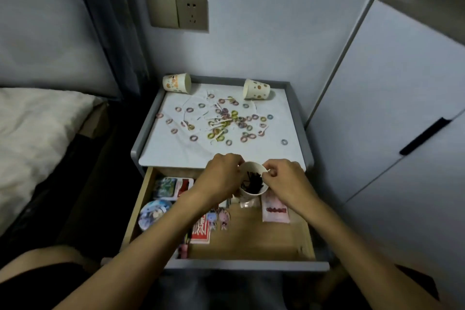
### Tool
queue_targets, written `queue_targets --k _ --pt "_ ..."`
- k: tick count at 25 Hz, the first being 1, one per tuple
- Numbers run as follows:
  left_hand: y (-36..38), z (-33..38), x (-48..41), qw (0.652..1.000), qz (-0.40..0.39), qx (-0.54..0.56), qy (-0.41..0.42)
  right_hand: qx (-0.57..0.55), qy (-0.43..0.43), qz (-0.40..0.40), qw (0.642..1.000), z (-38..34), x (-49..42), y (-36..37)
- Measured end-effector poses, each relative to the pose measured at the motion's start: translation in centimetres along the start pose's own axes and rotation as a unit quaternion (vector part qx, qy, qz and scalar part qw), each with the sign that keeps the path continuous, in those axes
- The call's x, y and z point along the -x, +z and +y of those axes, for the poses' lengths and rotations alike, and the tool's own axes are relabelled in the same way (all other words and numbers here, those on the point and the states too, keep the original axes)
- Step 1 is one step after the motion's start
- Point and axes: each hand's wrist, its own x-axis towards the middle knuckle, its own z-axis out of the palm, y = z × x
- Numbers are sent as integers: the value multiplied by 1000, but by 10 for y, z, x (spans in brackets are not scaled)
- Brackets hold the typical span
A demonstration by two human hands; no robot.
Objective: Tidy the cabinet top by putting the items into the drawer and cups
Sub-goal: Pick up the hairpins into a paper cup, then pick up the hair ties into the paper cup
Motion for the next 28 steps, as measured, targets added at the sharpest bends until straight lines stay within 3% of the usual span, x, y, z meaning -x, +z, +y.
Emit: queue_targets --k 4,8,12,23,28 --pt "44 2 11 999 -52 13 -11 -63 23 -49 997 37 26 6" --pt "93 1 12 993 -118 1 -1 -78 54 44 995 72 26 -14" --pt "135 -3 7 985 -170 -36 7 -66 63 31 995 93 30 -15" --pt "170 8 9 976 -204 -51 55 -42 55 30 997 100 30 -7" --pt "153 4 9 979 -201 6 31 -48 48 22 997 86 24 3"
